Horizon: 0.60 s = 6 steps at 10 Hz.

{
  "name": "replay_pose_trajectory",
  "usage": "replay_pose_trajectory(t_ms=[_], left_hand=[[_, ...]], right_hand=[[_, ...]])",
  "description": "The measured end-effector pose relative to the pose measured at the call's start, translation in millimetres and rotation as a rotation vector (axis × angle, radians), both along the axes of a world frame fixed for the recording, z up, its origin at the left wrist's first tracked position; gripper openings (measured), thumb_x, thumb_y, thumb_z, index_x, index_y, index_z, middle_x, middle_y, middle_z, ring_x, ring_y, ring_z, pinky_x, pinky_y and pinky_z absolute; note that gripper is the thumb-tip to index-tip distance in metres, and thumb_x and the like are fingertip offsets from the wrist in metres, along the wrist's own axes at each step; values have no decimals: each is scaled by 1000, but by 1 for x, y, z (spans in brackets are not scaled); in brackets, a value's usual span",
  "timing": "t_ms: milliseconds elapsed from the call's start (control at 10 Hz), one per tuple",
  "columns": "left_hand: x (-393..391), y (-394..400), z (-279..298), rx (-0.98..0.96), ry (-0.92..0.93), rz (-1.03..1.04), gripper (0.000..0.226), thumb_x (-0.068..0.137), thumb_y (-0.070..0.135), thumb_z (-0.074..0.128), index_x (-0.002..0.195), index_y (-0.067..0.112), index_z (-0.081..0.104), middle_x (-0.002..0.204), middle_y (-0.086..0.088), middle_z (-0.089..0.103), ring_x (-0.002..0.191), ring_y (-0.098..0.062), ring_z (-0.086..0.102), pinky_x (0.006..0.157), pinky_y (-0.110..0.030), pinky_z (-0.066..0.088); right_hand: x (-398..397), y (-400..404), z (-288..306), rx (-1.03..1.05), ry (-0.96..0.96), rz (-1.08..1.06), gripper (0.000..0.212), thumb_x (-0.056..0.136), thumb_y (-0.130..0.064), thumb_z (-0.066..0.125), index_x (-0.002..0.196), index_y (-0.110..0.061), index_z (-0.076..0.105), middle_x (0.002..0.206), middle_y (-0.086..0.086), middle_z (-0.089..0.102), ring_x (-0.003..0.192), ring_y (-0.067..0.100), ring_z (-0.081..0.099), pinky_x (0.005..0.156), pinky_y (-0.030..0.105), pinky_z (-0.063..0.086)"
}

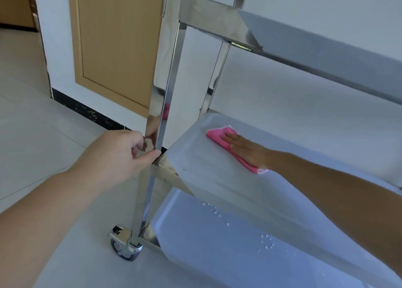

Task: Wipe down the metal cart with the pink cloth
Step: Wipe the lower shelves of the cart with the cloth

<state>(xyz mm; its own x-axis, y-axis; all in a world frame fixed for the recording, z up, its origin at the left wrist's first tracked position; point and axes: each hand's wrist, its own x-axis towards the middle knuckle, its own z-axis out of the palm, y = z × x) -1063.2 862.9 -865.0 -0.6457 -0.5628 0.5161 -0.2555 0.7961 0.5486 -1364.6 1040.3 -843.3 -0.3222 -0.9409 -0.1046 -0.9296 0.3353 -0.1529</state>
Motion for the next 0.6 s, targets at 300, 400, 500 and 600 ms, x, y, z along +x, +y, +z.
replay_pose_trajectory(t_ms=[300,400,500,600], left_hand=[[-3,-9,-13,-166,-148,-28,52,75,70,32,55,23,40,55,4,49,51,-11,48,44,-28,32],[-3,-11,-14,-164,-172,-23,50,75,69,30,56,23,38,56,5,47,54,-11,47,46,-28,28],[-2,-10,-14,-162,-185,-15,50,74,69,29,59,23,40,57,4,47,55,-12,48,47,-28,30],[-2,-9,-13,-144,-186,-5,50,74,69,30,62,22,44,56,3,46,54,-12,48,48,-28,34]], right_hand=[[-44,-68,12,5,230,-64,57,98,-20,39,147,-9,14,155,11,19,142,24,17,117,32,12],[-56,-83,2,-8,236,-135,50,99,-35,35,145,-18,27,153,2,25,141,17,21,115,28,15],[-66,-86,-2,6,421,27,50,99,-35,35,145,-17,27,153,3,25,141,18,21,115,29,15],[-62,-91,-4,-10,468,58,51,98,-38,35,145,-21,28,153,0,25,141,16,21,116,30,15]])
